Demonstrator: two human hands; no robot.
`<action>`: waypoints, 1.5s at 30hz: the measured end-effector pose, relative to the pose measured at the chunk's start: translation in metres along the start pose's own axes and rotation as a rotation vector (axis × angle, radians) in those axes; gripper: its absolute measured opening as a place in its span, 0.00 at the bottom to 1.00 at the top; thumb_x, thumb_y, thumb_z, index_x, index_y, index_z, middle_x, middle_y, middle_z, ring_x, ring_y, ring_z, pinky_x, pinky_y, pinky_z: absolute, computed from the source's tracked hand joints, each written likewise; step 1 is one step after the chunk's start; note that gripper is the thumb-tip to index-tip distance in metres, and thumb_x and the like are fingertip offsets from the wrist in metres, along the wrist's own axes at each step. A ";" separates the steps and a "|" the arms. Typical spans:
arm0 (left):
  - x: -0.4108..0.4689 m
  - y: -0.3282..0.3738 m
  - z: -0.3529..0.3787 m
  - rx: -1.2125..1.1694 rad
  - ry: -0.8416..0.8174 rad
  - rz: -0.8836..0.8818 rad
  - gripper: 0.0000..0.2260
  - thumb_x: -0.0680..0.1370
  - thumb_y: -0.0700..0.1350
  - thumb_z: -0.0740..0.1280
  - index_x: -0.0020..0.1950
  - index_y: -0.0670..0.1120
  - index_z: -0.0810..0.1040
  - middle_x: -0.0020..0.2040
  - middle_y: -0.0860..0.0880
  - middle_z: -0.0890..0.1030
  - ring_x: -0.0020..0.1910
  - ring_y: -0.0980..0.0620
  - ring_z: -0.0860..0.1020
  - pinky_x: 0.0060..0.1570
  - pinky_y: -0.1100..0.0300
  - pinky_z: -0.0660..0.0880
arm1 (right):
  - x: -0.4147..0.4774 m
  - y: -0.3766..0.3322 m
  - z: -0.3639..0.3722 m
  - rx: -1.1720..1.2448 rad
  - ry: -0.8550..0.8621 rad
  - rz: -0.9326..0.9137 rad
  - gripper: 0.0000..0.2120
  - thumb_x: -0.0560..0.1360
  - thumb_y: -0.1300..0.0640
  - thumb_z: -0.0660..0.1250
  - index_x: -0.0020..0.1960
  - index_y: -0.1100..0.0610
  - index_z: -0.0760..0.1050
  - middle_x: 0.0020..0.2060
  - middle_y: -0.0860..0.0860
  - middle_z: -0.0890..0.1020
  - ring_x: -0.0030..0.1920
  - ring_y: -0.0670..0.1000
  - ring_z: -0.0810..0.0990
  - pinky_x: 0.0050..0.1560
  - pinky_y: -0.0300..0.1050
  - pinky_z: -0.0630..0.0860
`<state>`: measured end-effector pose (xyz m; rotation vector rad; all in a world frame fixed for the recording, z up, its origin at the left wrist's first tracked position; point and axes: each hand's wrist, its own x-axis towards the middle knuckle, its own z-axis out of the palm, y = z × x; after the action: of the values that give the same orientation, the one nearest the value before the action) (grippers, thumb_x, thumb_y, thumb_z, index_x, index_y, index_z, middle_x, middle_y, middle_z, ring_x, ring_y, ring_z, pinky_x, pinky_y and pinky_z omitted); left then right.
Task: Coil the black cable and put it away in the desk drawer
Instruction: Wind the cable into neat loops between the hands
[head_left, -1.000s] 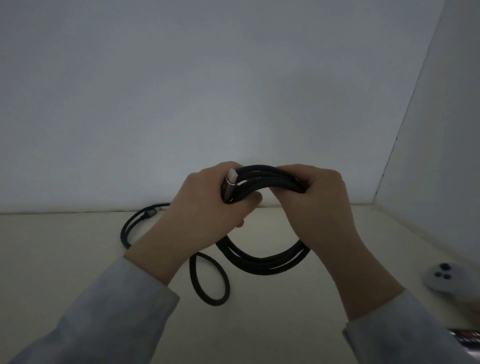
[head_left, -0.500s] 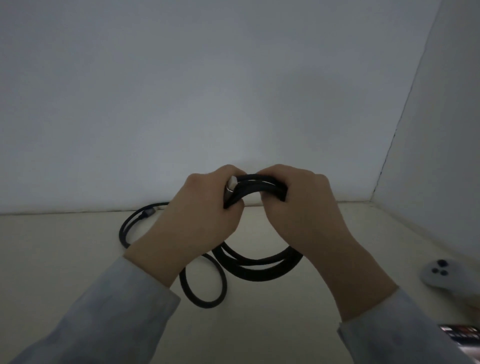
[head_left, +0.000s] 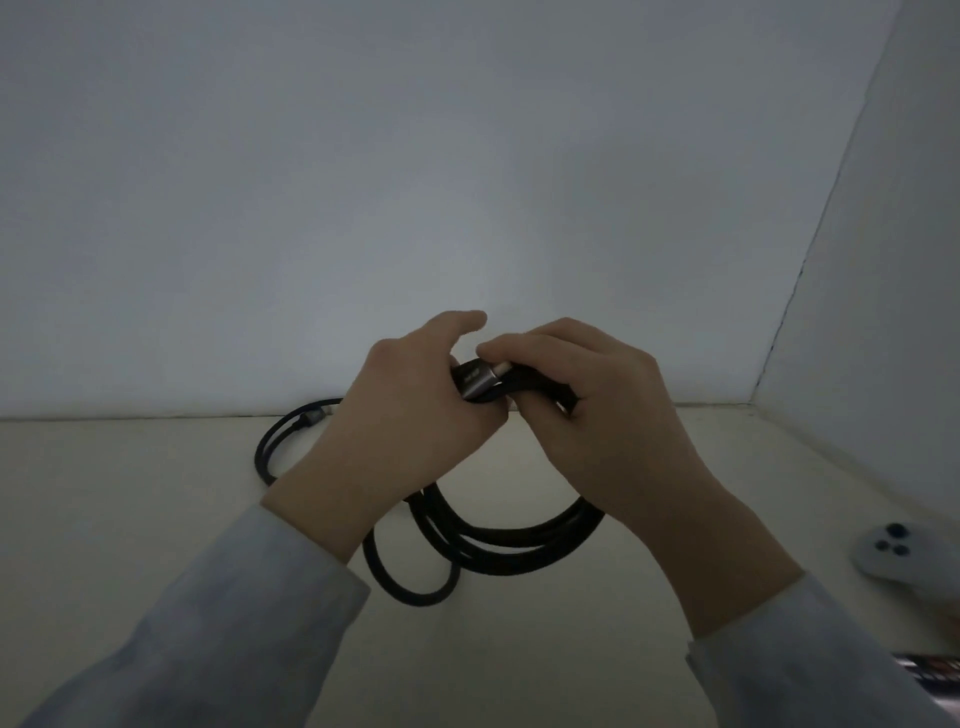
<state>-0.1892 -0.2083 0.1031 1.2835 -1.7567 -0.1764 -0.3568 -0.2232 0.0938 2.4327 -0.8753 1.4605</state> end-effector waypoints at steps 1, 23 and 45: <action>0.000 0.000 0.000 0.013 0.003 0.000 0.23 0.71 0.49 0.74 0.67 0.57 0.77 0.36 0.58 0.80 0.39 0.69 0.78 0.38 0.80 0.67 | 0.000 0.000 0.000 -0.003 0.020 0.011 0.18 0.74 0.69 0.72 0.61 0.54 0.84 0.50 0.50 0.85 0.48 0.43 0.80 0.51 0.30 0.76; 0.000 0.004 -0.023 -0.528 -0.353 -0.265 0.13 0.76 0.54 0.71 0.41 0.45 0.76 0.26 0.53 0.69 0.22 0.55 0.64 0.22 0.62 0.63 | -0.001 -0.004 -0.003 0.300 0.080 0.408 0.18 0.76 0.66 0.70 0.55 0.44 0.82 0.39 0.41 0.84 0.35 0.46 0.84 0.37 0.31 0.73; 0.000 0.007 -0.009 -0.359 -0.289 -0.213 0.07 0.75 0.50 0.74 0.49 0.48 0.83 0.34 0.51 0.86 0.37 0.52 0.86 0.41 0.57 0.82 | 0.003 -0.006 -0.005 -0.267 -0.084 0.466 0.10 0.81 0.61 0.63 0.60 0.54 0.78 0.42 0.50 0.82 0.41 0.54 0.80 0.46 0.53 0.78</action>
<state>-0.1873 -0.2015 0.1123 1.2188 -1.7207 -0.7971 -0.3561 -0.2179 0.1000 2.1956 -1.6253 1.2655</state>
